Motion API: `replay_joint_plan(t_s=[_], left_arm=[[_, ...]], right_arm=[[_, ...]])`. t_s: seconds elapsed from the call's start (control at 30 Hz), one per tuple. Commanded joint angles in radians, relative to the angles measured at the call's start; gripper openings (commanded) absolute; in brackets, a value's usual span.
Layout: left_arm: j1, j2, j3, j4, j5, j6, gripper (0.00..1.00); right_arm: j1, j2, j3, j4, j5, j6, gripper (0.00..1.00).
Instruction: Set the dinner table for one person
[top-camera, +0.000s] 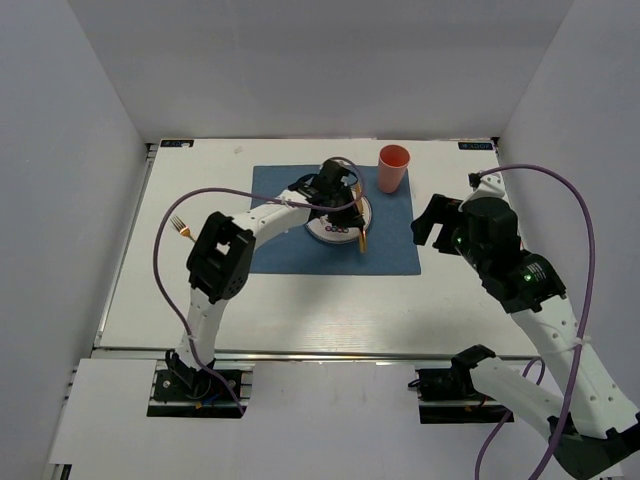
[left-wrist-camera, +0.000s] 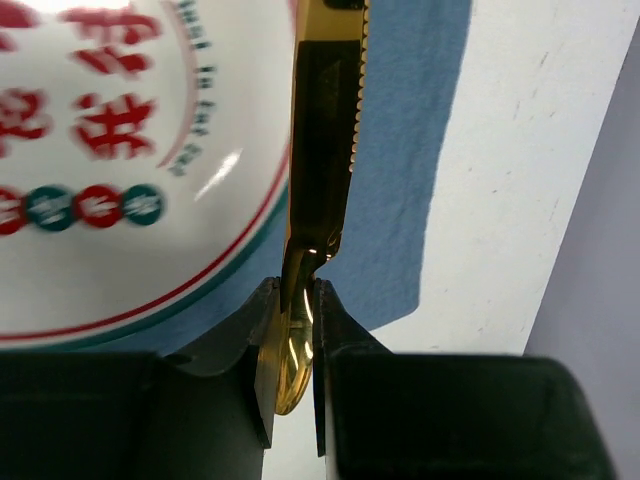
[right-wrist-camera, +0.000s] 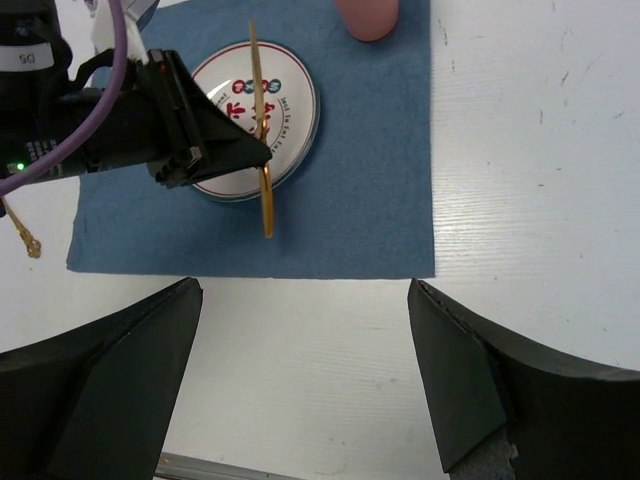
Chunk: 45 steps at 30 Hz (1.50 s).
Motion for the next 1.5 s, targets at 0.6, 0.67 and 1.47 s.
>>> replay_joint_plan(t_s=[0.6, 0.67, 1.47], left_arm=[[-0.162, 0.277, 0.397, -0.002, -0.059, -0.110, 0.00], [-0.162, 0.300, 0.419, -0.013, -0.065, -0.113, 0.00], [-0.162, 0.405, 0.462, -0.024, -0.064, -0.138, 0.15]], right_arm=[[-0.005, -0.018, 0.049, -0.044, 0.076, -0.008, 0.89], [-0.005, -0.026, 0.046, -0.049, 0.079, -0.008, 0.89], [-0.003, -0.060, 0.023, -0.058, 0.070, -0.031, 0.89]])
